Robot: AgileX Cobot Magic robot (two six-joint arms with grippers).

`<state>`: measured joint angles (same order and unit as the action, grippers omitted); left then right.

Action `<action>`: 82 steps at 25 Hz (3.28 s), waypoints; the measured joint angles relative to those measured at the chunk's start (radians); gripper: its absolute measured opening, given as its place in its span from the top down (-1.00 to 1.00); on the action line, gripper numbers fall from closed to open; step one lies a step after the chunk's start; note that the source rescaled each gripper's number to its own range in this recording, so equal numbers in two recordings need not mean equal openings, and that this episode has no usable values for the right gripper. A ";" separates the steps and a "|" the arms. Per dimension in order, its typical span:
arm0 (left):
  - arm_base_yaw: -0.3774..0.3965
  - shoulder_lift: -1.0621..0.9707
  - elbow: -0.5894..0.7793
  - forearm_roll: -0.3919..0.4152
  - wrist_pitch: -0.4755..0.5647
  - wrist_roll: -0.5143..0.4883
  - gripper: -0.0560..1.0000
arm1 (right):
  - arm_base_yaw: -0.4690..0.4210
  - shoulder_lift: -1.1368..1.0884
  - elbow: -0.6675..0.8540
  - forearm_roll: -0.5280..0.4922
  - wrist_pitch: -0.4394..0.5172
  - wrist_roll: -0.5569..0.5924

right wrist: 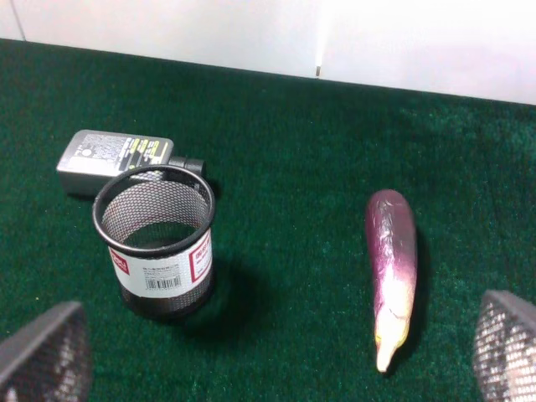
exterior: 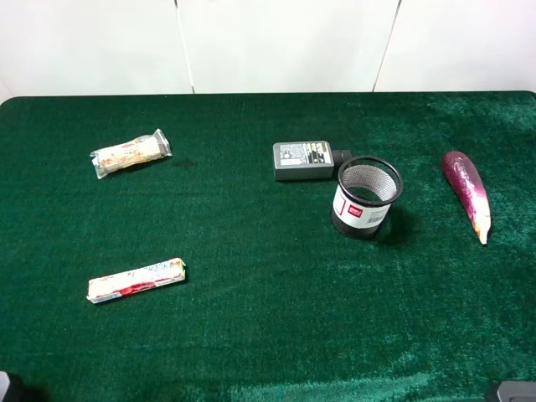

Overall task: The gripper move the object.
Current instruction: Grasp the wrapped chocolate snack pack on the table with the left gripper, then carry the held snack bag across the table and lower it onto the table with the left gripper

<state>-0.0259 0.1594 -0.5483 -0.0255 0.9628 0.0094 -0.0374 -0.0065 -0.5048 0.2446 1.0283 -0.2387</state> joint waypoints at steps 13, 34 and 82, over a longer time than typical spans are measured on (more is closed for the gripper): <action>0.001 0.710 -0.226 0.068 -0.145 0.233 -1.00 | 0.000 0.000 0.000 0.000 0.000 0.000; -0.087 1.562 -0.576 0.079 -0.245 0.884 -1.00 | 0.000 0.000 0.000 0.000 0.000 0.000; -0.113 1.921 -0.654 0.105 -0.505 0.964 0.89 | 0.000 0.000 0.000 0.000 0.000 0.000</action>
<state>-0.1385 2.0807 -1.2021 0.0793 0.4576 0.9735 -0.0374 -0.0065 -0.5048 0.2446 1.0287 -0.2387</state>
